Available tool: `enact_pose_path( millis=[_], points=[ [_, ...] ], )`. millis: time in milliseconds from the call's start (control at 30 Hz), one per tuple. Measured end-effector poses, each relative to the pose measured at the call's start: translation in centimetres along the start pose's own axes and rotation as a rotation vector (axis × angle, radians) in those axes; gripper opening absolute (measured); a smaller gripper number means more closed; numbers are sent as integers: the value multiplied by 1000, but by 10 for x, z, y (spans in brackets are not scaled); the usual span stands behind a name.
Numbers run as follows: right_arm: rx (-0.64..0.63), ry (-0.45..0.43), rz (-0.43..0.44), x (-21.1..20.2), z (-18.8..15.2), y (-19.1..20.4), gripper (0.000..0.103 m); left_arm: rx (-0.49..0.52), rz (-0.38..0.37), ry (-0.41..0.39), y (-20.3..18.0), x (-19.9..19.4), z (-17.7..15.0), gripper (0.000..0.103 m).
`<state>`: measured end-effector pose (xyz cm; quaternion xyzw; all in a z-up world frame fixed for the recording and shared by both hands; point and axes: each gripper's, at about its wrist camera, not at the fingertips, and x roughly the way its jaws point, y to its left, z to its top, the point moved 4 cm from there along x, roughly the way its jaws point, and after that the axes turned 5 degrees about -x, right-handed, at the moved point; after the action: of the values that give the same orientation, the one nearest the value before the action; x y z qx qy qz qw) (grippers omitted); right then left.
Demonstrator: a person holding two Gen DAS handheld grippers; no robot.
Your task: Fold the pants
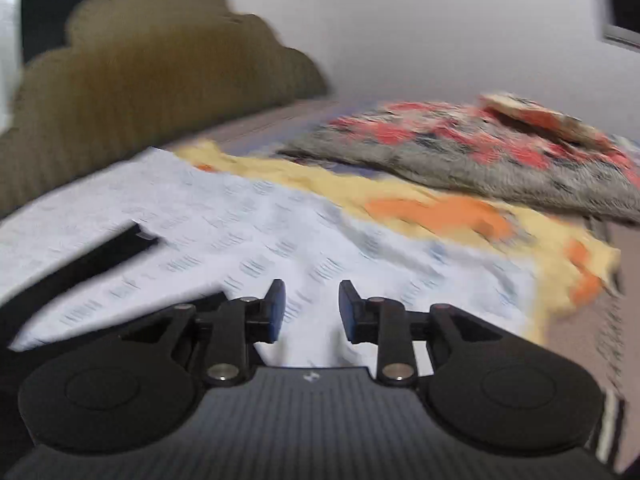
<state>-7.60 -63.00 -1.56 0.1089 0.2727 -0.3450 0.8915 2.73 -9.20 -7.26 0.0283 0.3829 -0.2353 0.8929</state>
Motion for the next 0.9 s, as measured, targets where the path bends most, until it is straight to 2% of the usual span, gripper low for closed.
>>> enact_pose_path(
  millis=[33,67,100,200,233,267,300,333,400,467,533,600,633,700,733,767,833,867,900],
  points=[
    [5,41,84,10,7,8,54,2,-2,0,-1,0,-1,66],
    [0,86,163,23,12,17,61,5,-1,0,-2,-1,-1,66],
    [-17,109,193,35,15,25,61,10,0,0,-3,-1,-2,66],
    [-79,210,171,75,16,39,61,21,15,-4,-2,-5,-3,66],
    [-74,261,195,87,14,41,54,23,23,-8,-1,-6,-2,66],
    [-68,292,215,93,9,41,25,22,33,-13,1,-7,-2,66],
    [-70,306,236,96,6,42,14,18,42,-15,3,-8,-1,66],
    [-88,310,235,97,4,42,9,12,48,-16,5,-7,1,66],
    [-130,284,236,93,7,41,6,-10,48,-10,8,-5,4,66],
    [-111,245,229,92,16,36,5,-29,35,1,8,-2,5,66],
    [-111,191,208,95,30,39,4,-29,21,9,5,0,5,66],
    [-146,177,180,99,38,44,3,-6,18,5,0,-1,4,66],
    [-172,192,154,107,36,50,1,8,20,1,-2,-2,3,66],
    [-274,294,64,128,24,58,2,28,31,-10,-4,-5,1,67],
    [-320,312,25,132,19,60,5,29,39,-16,-3,-6,1,67],
    [-353,282,-23,130,19,60,13,27,45,-17,-1,-6,2,67],
    [-349,154,-92,110,30,62,22,13,45,-10,2,-3,3,67],
    [-326,94,-52,98,38,68,25,3,39,-4,2,-1,4,67],
    [-296,74,36,90,43,75,27,-5,32,0,2,0,5,67]
  ],
)
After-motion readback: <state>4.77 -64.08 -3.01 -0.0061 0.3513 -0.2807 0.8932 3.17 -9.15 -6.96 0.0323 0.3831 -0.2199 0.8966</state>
